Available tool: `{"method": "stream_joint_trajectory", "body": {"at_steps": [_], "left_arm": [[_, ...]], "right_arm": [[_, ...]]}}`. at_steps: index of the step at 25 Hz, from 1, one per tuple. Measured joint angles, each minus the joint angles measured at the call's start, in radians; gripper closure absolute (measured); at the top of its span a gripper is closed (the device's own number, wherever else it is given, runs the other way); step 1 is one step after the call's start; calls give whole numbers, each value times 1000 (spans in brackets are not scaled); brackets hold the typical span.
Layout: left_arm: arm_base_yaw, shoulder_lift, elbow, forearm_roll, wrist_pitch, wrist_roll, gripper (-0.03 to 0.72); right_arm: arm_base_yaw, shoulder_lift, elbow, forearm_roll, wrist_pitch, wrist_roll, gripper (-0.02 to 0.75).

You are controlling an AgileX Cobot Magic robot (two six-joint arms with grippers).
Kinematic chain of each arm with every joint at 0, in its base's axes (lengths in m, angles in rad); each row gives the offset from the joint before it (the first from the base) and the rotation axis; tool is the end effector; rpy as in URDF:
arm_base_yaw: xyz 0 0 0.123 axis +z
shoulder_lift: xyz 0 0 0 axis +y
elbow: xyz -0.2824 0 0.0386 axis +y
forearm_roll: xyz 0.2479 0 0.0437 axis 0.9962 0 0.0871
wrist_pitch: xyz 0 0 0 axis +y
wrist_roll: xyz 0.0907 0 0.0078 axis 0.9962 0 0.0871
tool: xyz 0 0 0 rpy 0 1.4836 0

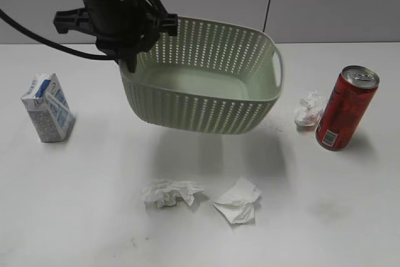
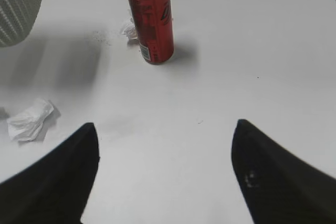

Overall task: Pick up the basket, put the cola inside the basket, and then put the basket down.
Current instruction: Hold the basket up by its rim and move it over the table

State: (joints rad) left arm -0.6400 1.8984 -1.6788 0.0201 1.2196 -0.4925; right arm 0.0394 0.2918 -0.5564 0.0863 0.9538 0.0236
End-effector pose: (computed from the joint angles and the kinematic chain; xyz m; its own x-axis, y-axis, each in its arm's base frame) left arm 0.3207 -0.2366 0.2777 -0.9696 0.1401 -0.2006 0.1597 0.9835 -0.0850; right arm 0.0431 0.0081 0.2968 -0.5700 0.0510 -0.8200 -0.0555 0.9934 0.1003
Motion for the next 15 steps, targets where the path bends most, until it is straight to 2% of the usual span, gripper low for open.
{"method": "stream_joint_trajectory", "body": {"at_steps": [4,9,15], "left_arm": [[-22,-6,97,-79,-54,-1,683],[-19,-6,209,-76,-94,20,683],[-19,-6,228,-88,-167,37,683]], "right_arm": [[0,169,-75,1,-7,-2,66],[7,371,-174,61,-34,-24,66],[73,712,-335,67,-38,-58,66]]}}
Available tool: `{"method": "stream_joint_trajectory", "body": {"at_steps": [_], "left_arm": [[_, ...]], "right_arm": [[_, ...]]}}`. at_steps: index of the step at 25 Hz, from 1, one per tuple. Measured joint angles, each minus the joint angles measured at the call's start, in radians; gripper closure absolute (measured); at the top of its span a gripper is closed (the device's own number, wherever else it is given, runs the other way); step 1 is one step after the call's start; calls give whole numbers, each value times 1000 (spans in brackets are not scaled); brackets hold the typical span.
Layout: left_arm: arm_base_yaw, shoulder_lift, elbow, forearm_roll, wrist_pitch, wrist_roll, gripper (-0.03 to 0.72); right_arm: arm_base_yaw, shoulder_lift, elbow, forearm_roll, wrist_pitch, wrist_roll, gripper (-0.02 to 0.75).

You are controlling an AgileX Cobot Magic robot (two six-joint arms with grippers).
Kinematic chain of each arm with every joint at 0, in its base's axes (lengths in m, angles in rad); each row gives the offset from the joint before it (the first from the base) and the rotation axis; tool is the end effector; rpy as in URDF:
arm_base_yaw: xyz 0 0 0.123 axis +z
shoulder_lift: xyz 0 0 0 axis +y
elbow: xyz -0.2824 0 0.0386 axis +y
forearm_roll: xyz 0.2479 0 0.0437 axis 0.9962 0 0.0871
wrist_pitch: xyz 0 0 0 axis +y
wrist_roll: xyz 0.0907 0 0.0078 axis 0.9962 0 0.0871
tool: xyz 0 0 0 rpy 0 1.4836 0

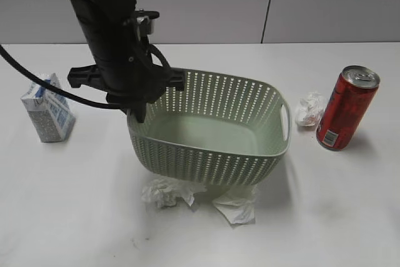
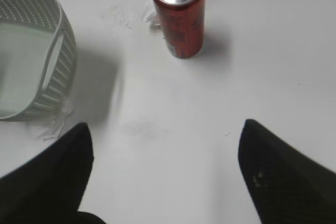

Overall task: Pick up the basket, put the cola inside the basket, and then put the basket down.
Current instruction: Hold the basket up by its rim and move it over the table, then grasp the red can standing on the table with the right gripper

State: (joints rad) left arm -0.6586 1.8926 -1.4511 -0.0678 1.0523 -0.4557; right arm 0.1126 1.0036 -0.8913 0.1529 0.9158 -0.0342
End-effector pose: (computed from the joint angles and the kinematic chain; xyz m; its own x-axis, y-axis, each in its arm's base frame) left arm 0.3001 -0.2390 0.2226 -0.9793 0.1645 -0.1179 0.1793 0.9754 -0.1285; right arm 0.1832 0.0318 0.3248 -0.8091 -0.0322 -0.5868 -0.1350 0.9820 0.1323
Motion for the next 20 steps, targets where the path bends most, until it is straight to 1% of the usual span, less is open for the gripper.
{"method": "stream_joint_trajectory", "body": {"at_steps": [2,4,7,11,14,20], "left_arm": [[3,0,0,-14,-20,17,683],[16,0,0,-59,-36,51,683],[57,0,0,-120,-48,93,683],[101,0,0,-116,-49,105,683],[103,0,0,-113,-49,110,683],[103,0,0,-114,-59,116,683]], "right_arm": [[3,114,-70,-1,0,-2,66],[3,227,-136,-4,-1,-1,66],[12,365,-229,-15,-3,-2,66],[12,517,-327,-38,-7,-3,66],[12,598,-373,-71,-7,6,66],[13,678,-417,-67,-26,4,67]]}}
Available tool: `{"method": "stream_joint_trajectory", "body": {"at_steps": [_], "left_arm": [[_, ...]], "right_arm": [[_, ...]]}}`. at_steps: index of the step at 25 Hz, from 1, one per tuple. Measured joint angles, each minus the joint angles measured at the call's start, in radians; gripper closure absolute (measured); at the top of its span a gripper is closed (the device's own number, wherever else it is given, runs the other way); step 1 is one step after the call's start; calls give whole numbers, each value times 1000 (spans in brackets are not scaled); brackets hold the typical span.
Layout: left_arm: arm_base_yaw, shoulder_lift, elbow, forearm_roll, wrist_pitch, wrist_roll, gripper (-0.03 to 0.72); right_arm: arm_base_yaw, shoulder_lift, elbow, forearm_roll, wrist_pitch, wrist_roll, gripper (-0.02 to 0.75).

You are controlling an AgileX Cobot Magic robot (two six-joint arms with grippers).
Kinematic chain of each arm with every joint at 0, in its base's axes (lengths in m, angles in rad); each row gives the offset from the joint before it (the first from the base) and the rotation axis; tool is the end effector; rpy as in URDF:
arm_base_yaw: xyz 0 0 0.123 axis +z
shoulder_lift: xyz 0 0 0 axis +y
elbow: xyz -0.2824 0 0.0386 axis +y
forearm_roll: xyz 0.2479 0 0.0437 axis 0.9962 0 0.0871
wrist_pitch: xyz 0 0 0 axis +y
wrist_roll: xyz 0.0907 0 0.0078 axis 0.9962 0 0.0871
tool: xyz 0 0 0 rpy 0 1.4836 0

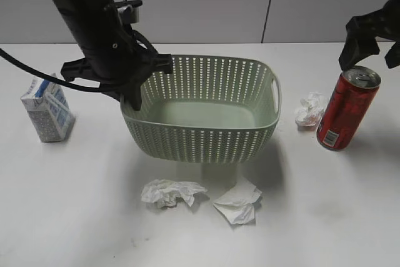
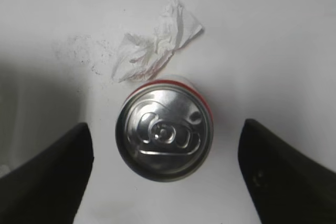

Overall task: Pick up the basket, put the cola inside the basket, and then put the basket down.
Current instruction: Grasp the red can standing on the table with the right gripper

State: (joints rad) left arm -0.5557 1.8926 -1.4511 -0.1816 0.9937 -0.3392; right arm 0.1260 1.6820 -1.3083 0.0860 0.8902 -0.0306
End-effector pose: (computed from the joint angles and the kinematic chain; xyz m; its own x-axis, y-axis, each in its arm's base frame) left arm 0.3233 -0.2170 0.2246 -0.9828 0.1157 -0.1441 0.1470 0.9619 -0.2305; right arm 0.3478 0.0502 0.2657 -0.9186 -0.0926 -0.3841 -0.1293 0.9891 0.0707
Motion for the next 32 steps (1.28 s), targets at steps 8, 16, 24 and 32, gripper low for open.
{"method": "stream_joint_trajectory", "body": {"at_steps": [8,16,24,32], "left_arm": [[0,0,0,0,-11,11,683],[0,0,0,-4,-13,11,683],[0,13,0,-7,-16,12,683],[0,21,0,-21,-73,12,683]], "right_arm": [[0,67,-1,0,-17,-1,67],[0,134,-1,0,-26,-2,94],[2,134,-1,0,-35,-3,200],[2,101,-7,-7,6,-7,202]]}}
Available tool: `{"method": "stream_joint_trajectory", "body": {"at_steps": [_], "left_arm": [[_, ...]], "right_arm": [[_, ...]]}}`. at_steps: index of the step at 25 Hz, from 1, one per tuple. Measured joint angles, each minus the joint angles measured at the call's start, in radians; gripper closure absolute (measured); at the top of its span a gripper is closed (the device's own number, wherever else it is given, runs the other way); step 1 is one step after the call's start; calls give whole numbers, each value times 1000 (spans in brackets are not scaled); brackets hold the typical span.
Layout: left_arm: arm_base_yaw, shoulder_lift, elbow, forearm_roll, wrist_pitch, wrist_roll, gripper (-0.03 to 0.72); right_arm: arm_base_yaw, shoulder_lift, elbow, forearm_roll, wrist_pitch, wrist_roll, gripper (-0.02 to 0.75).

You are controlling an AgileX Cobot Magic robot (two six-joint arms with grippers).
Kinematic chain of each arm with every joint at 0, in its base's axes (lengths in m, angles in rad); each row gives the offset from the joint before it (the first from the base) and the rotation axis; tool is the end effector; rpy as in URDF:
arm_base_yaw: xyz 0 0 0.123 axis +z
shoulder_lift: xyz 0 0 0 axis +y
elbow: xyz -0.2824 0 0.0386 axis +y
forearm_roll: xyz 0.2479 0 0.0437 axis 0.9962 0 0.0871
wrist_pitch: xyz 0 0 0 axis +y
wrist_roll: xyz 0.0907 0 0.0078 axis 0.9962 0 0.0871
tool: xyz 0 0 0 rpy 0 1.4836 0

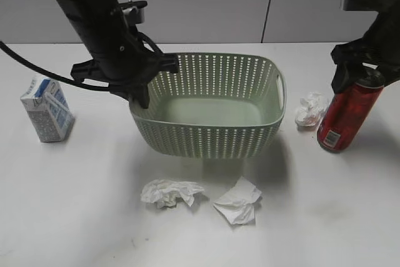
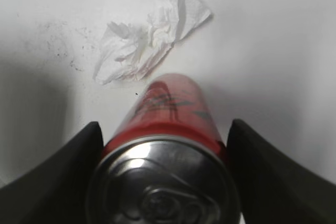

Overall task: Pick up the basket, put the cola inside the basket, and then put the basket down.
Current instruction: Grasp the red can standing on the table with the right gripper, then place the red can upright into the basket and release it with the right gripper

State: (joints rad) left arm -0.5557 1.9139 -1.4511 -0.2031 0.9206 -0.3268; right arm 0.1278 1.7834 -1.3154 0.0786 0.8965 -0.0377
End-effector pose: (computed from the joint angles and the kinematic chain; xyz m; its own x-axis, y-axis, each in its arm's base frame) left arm 0.3302 -0.2223 0.2181 -0.9774 0.1007 -0.1856 0.1479 0.9539 -0.2610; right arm 0.3609 0.0520 0.2311 -0.9506 -0.1106 -0.2901 -0.1340 0.9890 0.0620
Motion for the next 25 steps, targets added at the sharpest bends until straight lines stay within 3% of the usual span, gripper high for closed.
{"method": "stream_joint_trajectory", "body": {"at_steps": [8,14,19,25], "left_arm": [[0,31,0,-9,-49,1,683],[0,63,0,-11,-55,1,683],[0,68,0,-8,-55,1,683],[0,68,0,-7,-58,1,683]], "right_arm": [[64,-127,-155,-92,133,-6,202],[232,-132,-359,-96,267,-7,202],[380,-135,-444,-79,248,-7,202],[447,-47,-447,-46,260,-4,202]]}}
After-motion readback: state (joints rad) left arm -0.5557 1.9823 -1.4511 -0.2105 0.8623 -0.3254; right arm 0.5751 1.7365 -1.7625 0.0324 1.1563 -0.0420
